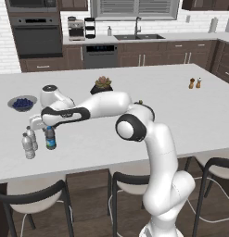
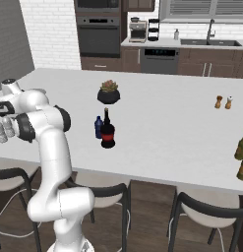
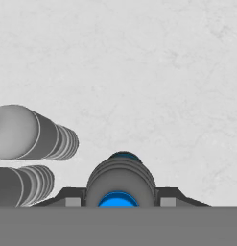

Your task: Move the plastic bottles in the middle to the plastics group, and the glass bottles in the middle to the glass group.

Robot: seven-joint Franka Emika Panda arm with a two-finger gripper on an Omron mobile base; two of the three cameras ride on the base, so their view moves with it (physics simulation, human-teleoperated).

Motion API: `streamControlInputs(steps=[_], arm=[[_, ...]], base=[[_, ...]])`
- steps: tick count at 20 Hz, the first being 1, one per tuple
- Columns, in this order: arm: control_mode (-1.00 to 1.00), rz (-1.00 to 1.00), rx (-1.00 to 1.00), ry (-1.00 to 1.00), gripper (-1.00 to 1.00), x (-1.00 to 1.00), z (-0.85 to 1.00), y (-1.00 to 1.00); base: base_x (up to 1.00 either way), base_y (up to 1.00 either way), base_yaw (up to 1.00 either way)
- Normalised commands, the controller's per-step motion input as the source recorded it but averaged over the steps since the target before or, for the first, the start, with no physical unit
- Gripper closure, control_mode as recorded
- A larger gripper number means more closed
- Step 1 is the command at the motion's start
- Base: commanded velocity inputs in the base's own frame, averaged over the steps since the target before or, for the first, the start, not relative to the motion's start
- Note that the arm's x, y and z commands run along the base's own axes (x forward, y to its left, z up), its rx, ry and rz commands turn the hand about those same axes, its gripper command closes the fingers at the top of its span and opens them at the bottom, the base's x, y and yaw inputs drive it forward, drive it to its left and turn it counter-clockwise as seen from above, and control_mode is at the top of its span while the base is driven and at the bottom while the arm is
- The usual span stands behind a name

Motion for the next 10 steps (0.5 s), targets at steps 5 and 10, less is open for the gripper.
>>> streamControlInputs(steps=[5,10], arm=[[-1.00,0.00,0.00,0.00,1.00,0.01,0.00,0.15],[-1.00,0.00,0.00,0.00,1.00,0.00,0.00,0.13]], base=[[0.00,0.00,0.00],[0.00,0.00,0.00]])
